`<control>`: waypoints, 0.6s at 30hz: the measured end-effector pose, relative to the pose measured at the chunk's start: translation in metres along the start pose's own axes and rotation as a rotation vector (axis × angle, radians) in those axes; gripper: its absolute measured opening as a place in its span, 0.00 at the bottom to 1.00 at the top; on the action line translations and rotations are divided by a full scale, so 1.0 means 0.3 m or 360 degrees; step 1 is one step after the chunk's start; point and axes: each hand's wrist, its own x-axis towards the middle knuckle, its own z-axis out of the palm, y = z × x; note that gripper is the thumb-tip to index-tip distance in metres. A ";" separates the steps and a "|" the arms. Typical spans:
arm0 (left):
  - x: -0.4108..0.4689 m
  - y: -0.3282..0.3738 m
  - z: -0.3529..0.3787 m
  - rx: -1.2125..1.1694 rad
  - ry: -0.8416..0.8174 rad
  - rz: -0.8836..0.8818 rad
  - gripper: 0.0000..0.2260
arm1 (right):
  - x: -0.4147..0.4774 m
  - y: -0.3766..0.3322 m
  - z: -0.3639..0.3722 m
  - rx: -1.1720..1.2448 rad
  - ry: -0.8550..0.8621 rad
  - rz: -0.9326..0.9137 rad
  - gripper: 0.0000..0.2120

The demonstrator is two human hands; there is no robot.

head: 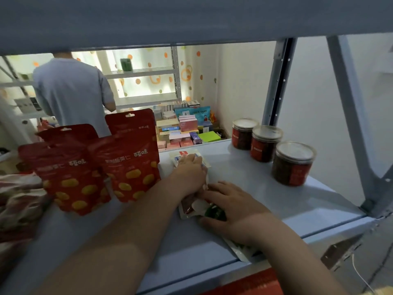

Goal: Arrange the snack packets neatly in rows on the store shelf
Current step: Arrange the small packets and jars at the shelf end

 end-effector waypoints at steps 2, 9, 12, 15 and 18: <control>0.003 0.016 0.006 -0.0044 0.0024 0.0067 0.22 | 0.006 0.012 0.006 -0.0020 0.0051 0.0034 0.29; 0.077 0.044 0.021 -0.0492 0.0159 0.0006 0.18 | 0.043 0.066 -0.005 0.0002 0.0197 0.0192 0.26; 0.088 0.025 0.018 -0.0567 0.0213 0.0021 0.15 | 0.043 0.072 0.000 0.0012 0.0225 0.0276 0.28; 0.086 -0.010 0.006 -0.0333 0.0091 0.0074 0.25 | 0.034 0.076 -0.007 0.0087 0.0309 0.0404 0.28; 0.083 -0.027 0.008 -0.0180 0.0008 0.0105 0.32 | 0.024 0.068 -0.015 0.0099 0.0343 0.0474 0.23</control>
